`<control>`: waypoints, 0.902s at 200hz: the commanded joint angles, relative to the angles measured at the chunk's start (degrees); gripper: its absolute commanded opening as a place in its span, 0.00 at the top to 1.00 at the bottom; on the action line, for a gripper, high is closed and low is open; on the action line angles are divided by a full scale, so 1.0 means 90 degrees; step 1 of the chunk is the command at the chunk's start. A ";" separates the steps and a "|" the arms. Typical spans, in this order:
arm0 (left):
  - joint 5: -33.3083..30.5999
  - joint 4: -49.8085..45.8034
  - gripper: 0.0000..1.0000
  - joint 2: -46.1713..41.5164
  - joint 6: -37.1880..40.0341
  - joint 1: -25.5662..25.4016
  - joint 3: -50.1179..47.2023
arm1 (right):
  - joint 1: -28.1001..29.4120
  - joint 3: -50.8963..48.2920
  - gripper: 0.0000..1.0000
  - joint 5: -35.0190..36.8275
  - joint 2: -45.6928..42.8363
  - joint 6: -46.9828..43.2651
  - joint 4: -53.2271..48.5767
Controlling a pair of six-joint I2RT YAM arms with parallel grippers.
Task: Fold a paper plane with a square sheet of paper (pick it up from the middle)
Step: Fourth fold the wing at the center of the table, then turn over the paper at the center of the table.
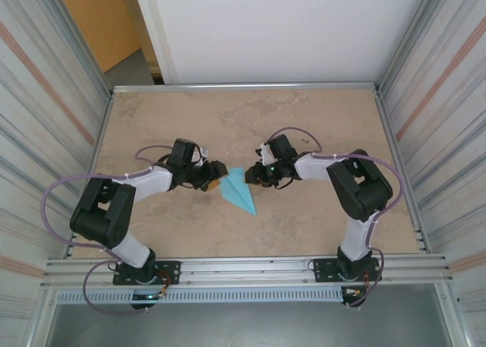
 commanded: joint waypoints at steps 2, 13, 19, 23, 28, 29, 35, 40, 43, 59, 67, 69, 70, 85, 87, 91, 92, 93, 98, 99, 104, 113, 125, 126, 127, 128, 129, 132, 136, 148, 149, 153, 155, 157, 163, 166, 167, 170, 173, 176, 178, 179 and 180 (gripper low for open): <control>0.0175 0.0301 0.45 -0.0124 -0.0119 0.0012 -0.0059 | -0.0057 0.0238 0.77 -0.0505 0.0199 -0.0383 0.0099; 0.0186 0.0329 0.45 -0.0124 -0.0119 0.0027 -0.0061 | -0.0075 0.0272 0.84 -0.0602 0.0233 -0.0404 0.0149; 0.0196 0.0339 0.45 -0.0135 -0.0132 0.0040 -0.0063 | -0.0085 0.0268 0.88 -0.0621 0.0230 -0.0413 0.0186; 0.0211 0.0355 0.45 -0.0161 -0.0136 0.0047 -0.0064 | -0.0092 0.0253 0.90 -0.0614 0.0199 -0.0390 0.0238; 0.0230 0.0400 0.45 -0.0186 -0.0158 0.0068 -0.0073 | -0.0114 0.0232 0.91 -0.0635 0.0157 -0.0356 0.0308; 0.0233 0.0410 0.45 -0.0201 -0.0165 0.0075 -0.0078 | -0.0115 0.0234 0.92 -0.0638 0.0154 -0.0346 0.0323; 0.0253 0.0459 0.44 -0.0259 -0.0197 0.0092 -0.0101 | -0.0140 0.0192 0.93 -0.0669 0.0072 -0.0304 0.0426; 0.0265 0.0512 0.44 -0.0321 -0.0221 0.0117 -0.0115 | -0.0162 0.0162 0.94 -0.0679 -0.0007 -0.0257 0.0509; 0.0274 0.0554 0.44 -0.0364 -0.0238 0.0127 -0.0137 | -0.0170 0.0132 0.94 -0.0680 -0.0067 -0.0235 0.0565; 0.0314 0.0745 0.44 -0.0645 -0.0291 0.0168 -0.0203 | -0.0247 0.0038 0.95 -0.0704 -0.0429 -0.0071 0.0788; 0.0338 0.0855 0.42 -0.0792 -0.0298 0.0178 -0.0227 | -0.0287 0.0023 0.95 -0.0727 -0.0615 0.0020 0.0883; 0.0350 0.0880 0.42 -0.0829 -0.0291 0.0178 -0.0229 | -0.0296 0.0010 0.95 -0.0735 -0.0665 0.0037 0.0906; 0.0357 0.0899 0.42 -0.0850 -0.0290 0.0178 -0.0229 | -0.0299 0.0006 0.95 -0.0737 -0.0686 0.0051 0.0915; 0.0521 0.1204 0.37 -0.1106 -0.0281 0.0179 -0.0244 | -0.0384 -0.0031 0.95 -0.0837 -0.0991 0.0291 0.1141; 0.0547 0.1265 0.36 -0.1140 -0.0280 0.0179 -0.0248 | -0.0393 -0.0038 0.95 -0.0856 -0.1030 0.0334 0.1191; 0.0608 0.1363 0.34 -0.1192 -0.0294 0.0171 -0.0245 | -0.0417 -0.0055 0.95 -0.0887 -0.1109 0.0422 0.1287; 0.0622 0.1394 0.33 -0.1207 -0.0297 0.0170 -0.0242 | -0.0423 -0.0060 0.95 -0.0895 -0.1133 0.0444 0.1311; 0.0639 0.1420 0.32 -0.1220 -0.0308 0.0169 -0.0246 | -0.0426 -0.0063 0.95 -0.0905 -0.1150 0.0465 0.1323; 0.0704 0.1544 0.30 -0.1284 -0.0331 0.0166 -0.0258 | -0.0452 -0.0097 0.95 -0.0953 -0.1239 0.0579 0.1458; 0.0719 0.1572 0.30 -0.1297 -0.0334 0.0167 -0.0259 | -0.0455 -0.0096 0.95 -0.0963 -0.1256 0.0601 0.1479; 0.0773 0.1697 0.28 -0.1355 -0.0363 0.0159 -0.0262 | -0.0485 -0.0113 0.95 -0.1012 -0.1321 0.0719 0.1608; 0.0850 0.1884 0.25 -0.1429 -0.0404 0.0137 -0.0263 | -0.0517 -0.0143 0.95 -0.1071 -0.1466 0.0939 0.1818; 0.0957 0.2084 0.23 -0.1487 -0.0426 0.0104 -0.0257 | -0.0548 -0.0183 0.95 -0.1139 -0.1634 0.1249 0.2093; 0.0958 0.2097 0.23 -0.1491 -0.0426 0.0097 -0.0248 | -0.0562 -0.0188 0.95 -0.1149 -0.1649 0.1273 0.2124; 0.0963 0.2117 0.23 -0.1489 -0.0426 0.0094 -0.0244 | -0.0569 -0.0191 0.95 -0.1153 -0.1657 0.1299 0.2159; 0.0971 0.2133 0.23 -0.1492 -0.0426 0.0087 -0.0242 | -0.0572 -0.0202 0.95 -0.1161 -0.1670 0.1327 0.2186; 0.0980 0.2145 0.23 -0.1499 -0.0431 0.0084 -0.0241 | -0.0574 -0.0202 0.95 -0.1169 -0.1687 0.1346 0.2219; 0.1001 0.2161 0.22 -0.1505 -0.0421 0.0061 -0.0231 | -0.0583 -0.0211 0.94 -0.1192 -0.1724 0.1418 0.2294; 0.1016 0.2201 0.22 -0.1504 -0.0408 0.0037 -0.0218 | -0.0592 -0.0213 0.94 -0.1217 -0.1768 0.1501 0.2402; 0.1041 0.2246 0.22 -0.1496 -0.0359 -0.0051 -0.0160 | -0.0616 -0.0218 0.94 -0.1271 -0.1892 0.1733 0.2625; 0.1044 0.2246 0.22 -0.1496 -0.0354 -0.0058 -0.0161 | -0.0620 -0.0220 0.94 -0.1278 -0.1905 0.1754 0.2634; 0.1055 0.2262 0.22 -0.1480 -0.0325 -0.0088 -0.0140 | -0.0622 -0.0205 0.94 -0.1299 -0.1932 0.1820 0.2700; 0.1056 0.2269 0.22 -0.1470 -0.0315 -0.0100 -0.0127 | -0.0629 -0.0203 0.94 -0.1308 -0.1949 0.1854 0.2728; 0.1061 0.2278 0.22 -0.1467 -0.0298 -0.0116 -0.0124 | -0.0628 -0.0198 0.94 -0.1325 -0.1965 0.1885 0.2762; 0.1080 0.2312 0.23 -0.1447 -0.0269 -0.0154 -0.0098 | -0.0637 -0.0187 0.94 -0.1365 -0.1994 0.1962 0.2834; 0.1099 0.2339 0.23 -0.1434 -0.0250 -0.0170 -0.0084 | -0.0646 -0.0178 0.94 -0.1377 -0.2007 0.2004 0.2858; 0.1107 0.2356 0.23 -0.1426 -0.0245 -0.0171 -0.0084 | -0.0650 -0.0176 0.94 -0.1380 -0.2012 0.2021 0.2873; 0.1126 0.2401 0.23 -0.1409 -0.0236 -0.0189 -0.0075 | -0.0653 -0.0169 0.94 -0.1391 -0.2024 0.2062 0.2899; 0.1147 0.2442 0.24 -0.1389 -0.0224 -0.0208 -0.0069 | -0.0648 -0.0167 0.94 -0.1414 -0.2031 0.2105 0.2935; 0.1174 0.2491 0.24 -0.1376 -0.0220 -0.0219 -0.0062 | -0.0659 -0.0162 0.94 -0.1426 -0.2035 0.2142 0.2974; 0.1193 0.2532 0.24 -0.1371 -0.0228 -0.0226 -0.0063 | -0.0663 -0.0163 0.94 -0.1433 -0.2035 0.2167 0.2997; 0.1203 0.2560 0.24 -0.1365 -0.0230 -0.0224 -0.0064 | -0.0663 -0.0164 0.93 -0.1442 -0.2036 0.2181 0.3010; 0.1213 0.2583 0.25 -0.1362 -0.0230 -0.0228 -0.0064 | -0.0668 -0.0164 0.93 -0.1446 -0.2036 0.2197 0.3027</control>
